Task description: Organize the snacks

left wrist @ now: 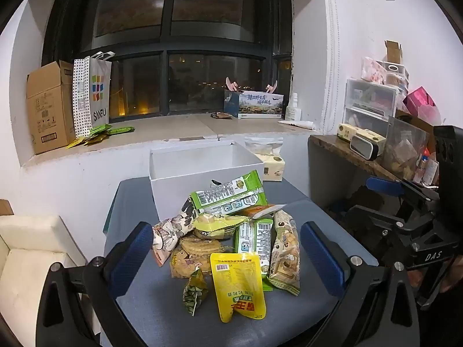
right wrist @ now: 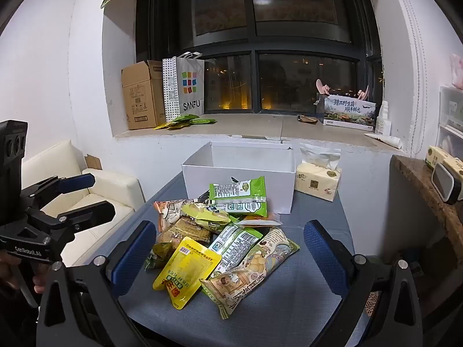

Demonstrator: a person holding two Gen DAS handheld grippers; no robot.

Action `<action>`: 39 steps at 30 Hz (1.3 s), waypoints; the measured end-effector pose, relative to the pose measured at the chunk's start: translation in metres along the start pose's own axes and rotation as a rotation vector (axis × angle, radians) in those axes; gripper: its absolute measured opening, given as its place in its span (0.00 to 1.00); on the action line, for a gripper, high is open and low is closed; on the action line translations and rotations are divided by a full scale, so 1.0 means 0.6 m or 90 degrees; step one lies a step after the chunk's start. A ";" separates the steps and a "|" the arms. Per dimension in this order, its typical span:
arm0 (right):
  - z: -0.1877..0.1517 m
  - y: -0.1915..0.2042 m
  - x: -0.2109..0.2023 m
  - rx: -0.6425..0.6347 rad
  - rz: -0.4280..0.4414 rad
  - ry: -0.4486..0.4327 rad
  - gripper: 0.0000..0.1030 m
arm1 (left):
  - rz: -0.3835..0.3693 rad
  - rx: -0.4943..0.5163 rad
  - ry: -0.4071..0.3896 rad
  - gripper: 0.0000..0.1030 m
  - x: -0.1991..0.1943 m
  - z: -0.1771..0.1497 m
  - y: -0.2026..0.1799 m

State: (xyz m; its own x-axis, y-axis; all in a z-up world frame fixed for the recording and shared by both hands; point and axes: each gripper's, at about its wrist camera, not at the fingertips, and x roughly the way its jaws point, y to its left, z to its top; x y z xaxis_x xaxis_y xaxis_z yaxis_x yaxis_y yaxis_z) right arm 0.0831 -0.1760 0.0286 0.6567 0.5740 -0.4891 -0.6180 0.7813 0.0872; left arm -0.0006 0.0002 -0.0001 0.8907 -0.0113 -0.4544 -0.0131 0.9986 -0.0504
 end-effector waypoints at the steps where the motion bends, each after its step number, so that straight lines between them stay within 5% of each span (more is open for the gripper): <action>1: 0.000 0.000 0.000 0.001 0.001 0.001 1.00 | 0.000 0.001 -0.001 1.00 0.000 0.000 -0.001; 39: 0.000 0.000 0.002 -0.003 -0.001 0.000 1.00 | 0.000 0.001 0.001 1.00 0.001 0.000 -0.002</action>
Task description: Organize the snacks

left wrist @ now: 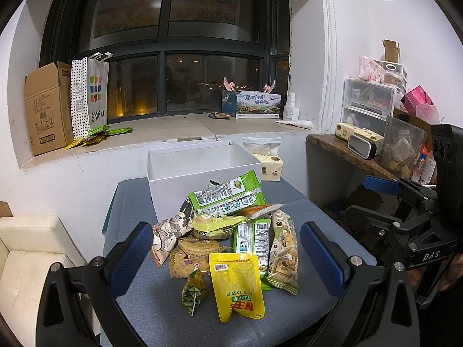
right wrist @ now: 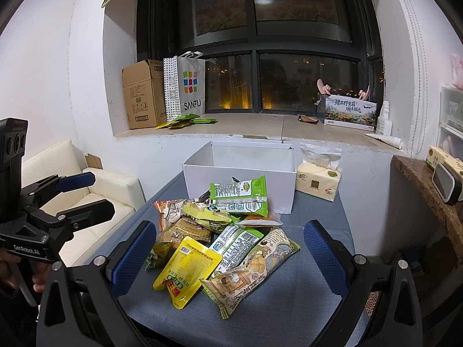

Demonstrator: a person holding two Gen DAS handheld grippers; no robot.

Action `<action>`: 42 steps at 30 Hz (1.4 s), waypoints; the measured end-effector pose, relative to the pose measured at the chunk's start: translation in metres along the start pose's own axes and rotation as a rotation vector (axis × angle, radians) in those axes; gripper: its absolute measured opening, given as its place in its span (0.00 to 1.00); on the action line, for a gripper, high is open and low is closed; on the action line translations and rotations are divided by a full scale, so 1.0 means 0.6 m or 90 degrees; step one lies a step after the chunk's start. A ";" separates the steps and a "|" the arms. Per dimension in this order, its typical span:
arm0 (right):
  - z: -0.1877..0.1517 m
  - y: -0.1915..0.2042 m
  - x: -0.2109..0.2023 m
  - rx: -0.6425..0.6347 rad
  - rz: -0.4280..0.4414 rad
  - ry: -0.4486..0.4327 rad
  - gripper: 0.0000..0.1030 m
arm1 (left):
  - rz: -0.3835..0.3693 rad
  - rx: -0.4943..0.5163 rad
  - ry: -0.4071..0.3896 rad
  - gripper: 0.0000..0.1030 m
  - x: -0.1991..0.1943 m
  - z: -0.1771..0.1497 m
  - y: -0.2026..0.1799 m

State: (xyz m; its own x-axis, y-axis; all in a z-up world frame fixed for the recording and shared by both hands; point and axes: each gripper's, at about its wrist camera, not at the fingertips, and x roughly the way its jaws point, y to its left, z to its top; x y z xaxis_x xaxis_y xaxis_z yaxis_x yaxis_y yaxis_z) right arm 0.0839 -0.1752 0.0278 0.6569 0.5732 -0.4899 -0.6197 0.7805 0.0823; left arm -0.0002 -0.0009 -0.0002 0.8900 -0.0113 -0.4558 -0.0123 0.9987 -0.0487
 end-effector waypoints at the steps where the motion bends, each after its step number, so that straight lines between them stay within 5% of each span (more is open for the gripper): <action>1: 0.000 0.000 0.000 0.000 0.000 0.000 1.00 | 0.000 0.000 0.000 1.00 0.000 0.000 0.000; 42: -0.002 0.006 0.002 -0.001 0.003 0.004 1.00 | -0.001 0.000 0.002 1.00 0.002 0.000 -0.001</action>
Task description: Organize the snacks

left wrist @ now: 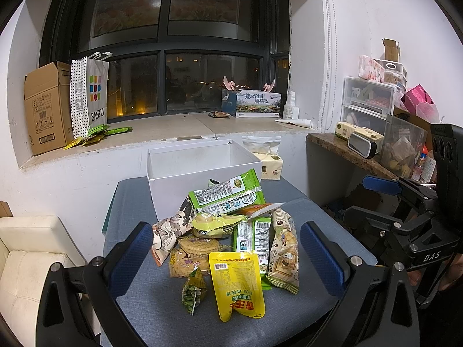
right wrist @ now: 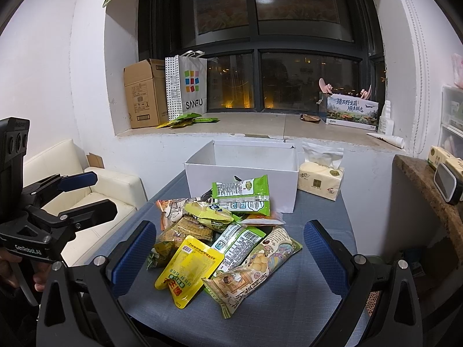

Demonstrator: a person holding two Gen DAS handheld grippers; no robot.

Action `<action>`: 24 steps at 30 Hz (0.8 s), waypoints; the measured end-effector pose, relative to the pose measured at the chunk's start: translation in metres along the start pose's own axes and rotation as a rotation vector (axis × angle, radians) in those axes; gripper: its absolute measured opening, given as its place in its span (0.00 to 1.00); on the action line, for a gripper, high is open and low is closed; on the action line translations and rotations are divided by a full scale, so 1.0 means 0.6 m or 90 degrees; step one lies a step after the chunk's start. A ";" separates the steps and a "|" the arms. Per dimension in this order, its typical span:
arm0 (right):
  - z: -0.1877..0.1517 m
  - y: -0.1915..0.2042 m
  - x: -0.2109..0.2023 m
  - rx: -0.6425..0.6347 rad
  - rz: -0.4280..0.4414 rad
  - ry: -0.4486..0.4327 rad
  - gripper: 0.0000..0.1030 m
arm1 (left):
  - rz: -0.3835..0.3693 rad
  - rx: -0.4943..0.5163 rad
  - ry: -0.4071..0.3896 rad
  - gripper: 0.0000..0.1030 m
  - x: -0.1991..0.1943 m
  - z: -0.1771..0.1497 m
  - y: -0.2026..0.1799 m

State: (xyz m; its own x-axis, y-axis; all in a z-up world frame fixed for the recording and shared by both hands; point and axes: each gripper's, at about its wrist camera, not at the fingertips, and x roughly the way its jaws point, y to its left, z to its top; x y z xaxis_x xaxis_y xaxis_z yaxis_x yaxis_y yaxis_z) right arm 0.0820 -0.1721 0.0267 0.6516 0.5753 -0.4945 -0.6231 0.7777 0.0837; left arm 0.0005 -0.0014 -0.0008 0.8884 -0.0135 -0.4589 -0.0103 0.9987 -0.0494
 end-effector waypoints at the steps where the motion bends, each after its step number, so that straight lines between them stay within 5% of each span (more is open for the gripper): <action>1: 0.000 -0.001 0.000 0.000 0.001 0.000 1.00 | 0.000 0.000 0.001 1.00 0.001 0.000 0.000; 16: 0.000 -0.009 0.012 0.006 0.017 0.010 1.00 | 0.002 0.000 0.002 1.00 0.003 -0.005 0.005; 24: 0.030 -0.059 0.136 0.007 0.077 0.077 1.00 | 0.009 -0.011 0.010 1.00 0.008 -0.013 0.019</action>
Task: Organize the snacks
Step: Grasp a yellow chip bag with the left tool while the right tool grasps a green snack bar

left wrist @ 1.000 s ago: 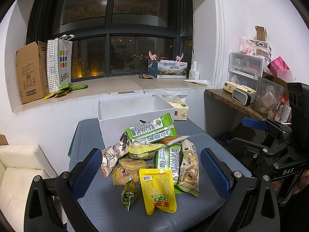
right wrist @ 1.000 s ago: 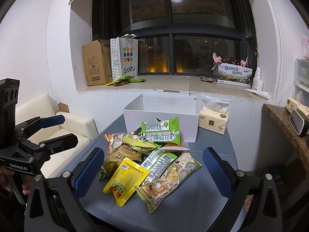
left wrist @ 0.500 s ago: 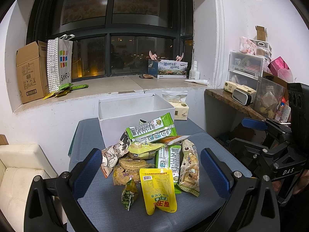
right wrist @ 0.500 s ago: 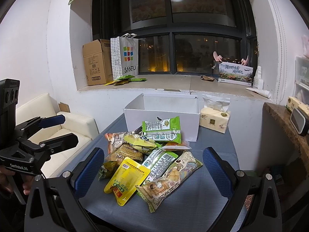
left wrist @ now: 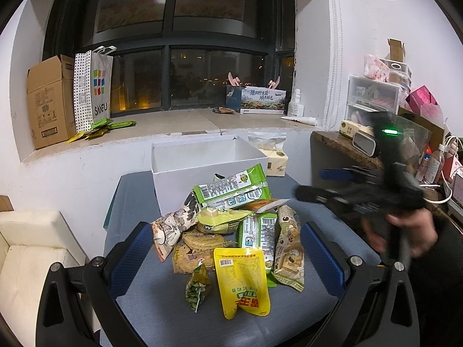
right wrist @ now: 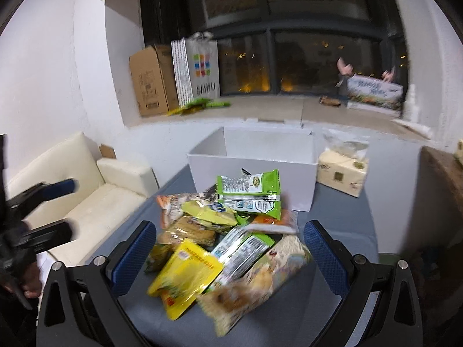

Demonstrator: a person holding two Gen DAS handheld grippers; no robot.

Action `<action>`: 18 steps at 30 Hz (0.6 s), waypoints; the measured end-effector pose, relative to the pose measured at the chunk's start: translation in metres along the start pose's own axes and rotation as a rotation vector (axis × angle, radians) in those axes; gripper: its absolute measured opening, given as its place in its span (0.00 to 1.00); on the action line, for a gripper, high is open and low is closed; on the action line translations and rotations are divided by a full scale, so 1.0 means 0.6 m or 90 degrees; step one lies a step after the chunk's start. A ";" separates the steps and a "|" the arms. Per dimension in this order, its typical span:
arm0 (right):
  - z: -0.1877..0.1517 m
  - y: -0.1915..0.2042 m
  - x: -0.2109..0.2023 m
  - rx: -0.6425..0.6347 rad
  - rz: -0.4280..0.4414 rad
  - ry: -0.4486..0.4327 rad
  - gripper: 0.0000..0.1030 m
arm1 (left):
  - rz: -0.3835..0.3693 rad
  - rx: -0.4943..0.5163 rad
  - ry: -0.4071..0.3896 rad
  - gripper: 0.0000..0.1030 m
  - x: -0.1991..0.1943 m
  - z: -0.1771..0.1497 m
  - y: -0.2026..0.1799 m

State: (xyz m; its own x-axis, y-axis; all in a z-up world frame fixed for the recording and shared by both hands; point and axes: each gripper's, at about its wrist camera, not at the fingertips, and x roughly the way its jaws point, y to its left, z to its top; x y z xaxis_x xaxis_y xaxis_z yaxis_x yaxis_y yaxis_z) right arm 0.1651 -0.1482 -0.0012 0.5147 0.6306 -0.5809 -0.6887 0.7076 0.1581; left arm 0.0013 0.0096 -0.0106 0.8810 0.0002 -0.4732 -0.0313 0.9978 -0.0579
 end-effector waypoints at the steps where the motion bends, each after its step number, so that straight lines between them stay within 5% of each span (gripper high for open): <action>1: 0.006 -0.008 0.020 0.003 -0.002 0.015 1.00 | 0.001 -0.002 0.002 1.00 0.002 0.000 0.003; 13: 0.067 -0.104 0.249 0.056 0.087 0.110 0.98 | 0.015 -0.027 0.024 1.00 0.016 -0.015 0.034; 15: 0.067 -0.098 0.267 0.048 0.080 0.125 0.79 | 0.016 -0.028 0.027 1.00 0.017 -0.018 0.037; 16: 0.067 -0.092 0.275 0.039 0.085 0.138 0.35 | 0.018 -0.028 0.028 1.00 0.017 -0.020 0.038; 18: 0.063 -0.077 0.274 0.013 0.098 0.150 0.23 | 0.019 -0.029 0.030 1.00 0.019 -0.022 0.040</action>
State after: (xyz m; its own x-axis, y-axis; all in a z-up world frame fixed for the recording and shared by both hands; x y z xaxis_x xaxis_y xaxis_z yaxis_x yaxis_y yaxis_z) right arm 0.3010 -0.0654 -0.0737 0.2709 0.6411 -0.7181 -0.7380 0.6172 0.2727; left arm 0.0042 0.0325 -0.0292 0.8561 0.0260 -0.5162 -0.0801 0.9934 -0.0827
